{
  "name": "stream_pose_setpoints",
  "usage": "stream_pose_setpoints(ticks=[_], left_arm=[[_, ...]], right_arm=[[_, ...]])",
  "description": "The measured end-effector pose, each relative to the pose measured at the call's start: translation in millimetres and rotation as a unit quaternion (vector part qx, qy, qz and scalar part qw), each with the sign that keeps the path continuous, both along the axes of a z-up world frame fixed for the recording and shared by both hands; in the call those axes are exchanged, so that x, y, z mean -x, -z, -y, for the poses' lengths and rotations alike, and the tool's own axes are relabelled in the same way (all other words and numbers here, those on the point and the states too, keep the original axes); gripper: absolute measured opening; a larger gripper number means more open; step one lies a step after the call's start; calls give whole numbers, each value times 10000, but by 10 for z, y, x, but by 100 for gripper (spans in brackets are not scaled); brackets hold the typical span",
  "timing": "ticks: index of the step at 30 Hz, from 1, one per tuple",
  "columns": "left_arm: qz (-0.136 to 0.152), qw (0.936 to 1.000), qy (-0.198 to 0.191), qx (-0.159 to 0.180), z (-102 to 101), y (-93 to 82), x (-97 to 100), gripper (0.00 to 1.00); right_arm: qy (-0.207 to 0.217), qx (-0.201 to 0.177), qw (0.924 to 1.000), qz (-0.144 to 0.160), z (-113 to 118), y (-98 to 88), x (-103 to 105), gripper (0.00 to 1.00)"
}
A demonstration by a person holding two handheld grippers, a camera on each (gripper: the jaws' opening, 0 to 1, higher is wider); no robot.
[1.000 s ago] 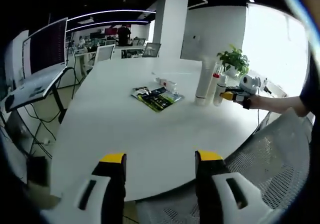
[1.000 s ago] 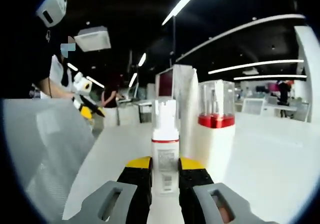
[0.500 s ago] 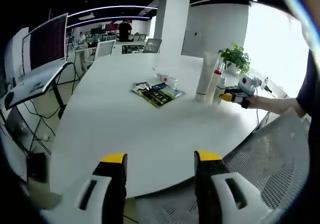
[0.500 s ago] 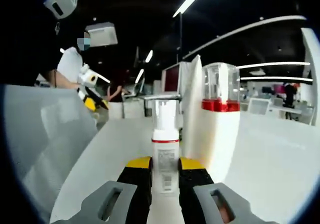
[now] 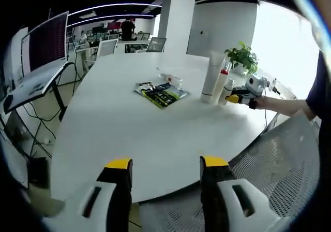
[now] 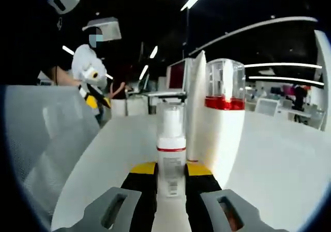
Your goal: Arrange the skincare products in the storage area until every visible bottle or jar stands upright without overlapping.
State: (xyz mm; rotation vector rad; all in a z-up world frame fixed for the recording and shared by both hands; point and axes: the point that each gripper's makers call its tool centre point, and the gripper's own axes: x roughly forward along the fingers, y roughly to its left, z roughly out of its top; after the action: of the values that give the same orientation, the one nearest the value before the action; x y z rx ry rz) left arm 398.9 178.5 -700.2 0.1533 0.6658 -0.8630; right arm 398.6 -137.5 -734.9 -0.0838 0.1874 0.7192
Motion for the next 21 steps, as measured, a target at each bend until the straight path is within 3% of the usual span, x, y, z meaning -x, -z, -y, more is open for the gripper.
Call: stream_pose_setpoints(ticks=[21], left_arm=[[-177,9997,35,-182,-7,48,49,45]], right_arm=[[-242,211,9993,-197,131,92,-96,12]])
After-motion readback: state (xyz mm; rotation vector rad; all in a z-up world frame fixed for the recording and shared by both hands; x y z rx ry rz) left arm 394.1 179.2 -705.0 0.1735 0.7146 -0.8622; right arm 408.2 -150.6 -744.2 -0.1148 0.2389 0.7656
